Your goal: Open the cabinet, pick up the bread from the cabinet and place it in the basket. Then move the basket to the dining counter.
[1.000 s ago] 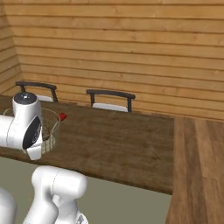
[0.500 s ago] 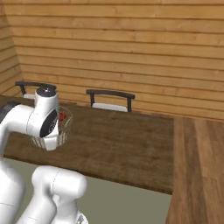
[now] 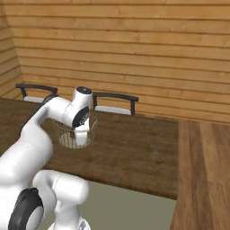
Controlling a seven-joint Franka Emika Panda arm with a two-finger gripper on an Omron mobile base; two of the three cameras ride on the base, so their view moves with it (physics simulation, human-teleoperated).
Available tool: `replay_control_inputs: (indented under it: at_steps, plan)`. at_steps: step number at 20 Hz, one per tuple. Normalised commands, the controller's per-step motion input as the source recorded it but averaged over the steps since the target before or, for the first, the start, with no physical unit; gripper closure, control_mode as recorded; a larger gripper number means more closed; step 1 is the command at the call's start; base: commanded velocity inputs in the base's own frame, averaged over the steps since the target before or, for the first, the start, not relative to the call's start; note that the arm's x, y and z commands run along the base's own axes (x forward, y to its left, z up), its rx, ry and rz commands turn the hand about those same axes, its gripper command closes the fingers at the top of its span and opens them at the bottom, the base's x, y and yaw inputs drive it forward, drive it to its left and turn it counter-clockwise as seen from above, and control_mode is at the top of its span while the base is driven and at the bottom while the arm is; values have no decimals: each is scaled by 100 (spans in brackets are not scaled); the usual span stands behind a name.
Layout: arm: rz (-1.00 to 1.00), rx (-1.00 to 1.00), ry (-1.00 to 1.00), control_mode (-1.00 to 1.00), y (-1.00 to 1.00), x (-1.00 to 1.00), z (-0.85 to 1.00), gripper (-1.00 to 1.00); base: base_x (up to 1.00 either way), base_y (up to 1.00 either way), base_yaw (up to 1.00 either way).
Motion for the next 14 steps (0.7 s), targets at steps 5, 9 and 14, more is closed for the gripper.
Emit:
replay_control_inputs:
  at_steps: [5, 9, 14]
  plan:
    - [0, 0, -2, -100, 18, 100, -85, 100, 0, 0, 0]
    - [0, 0, -25, -100, 6, 69, -66, 100, 0, 0, 0]
    - [0, -6, -18, -100, 0, 10, -48, 100, 0, 0, 0]
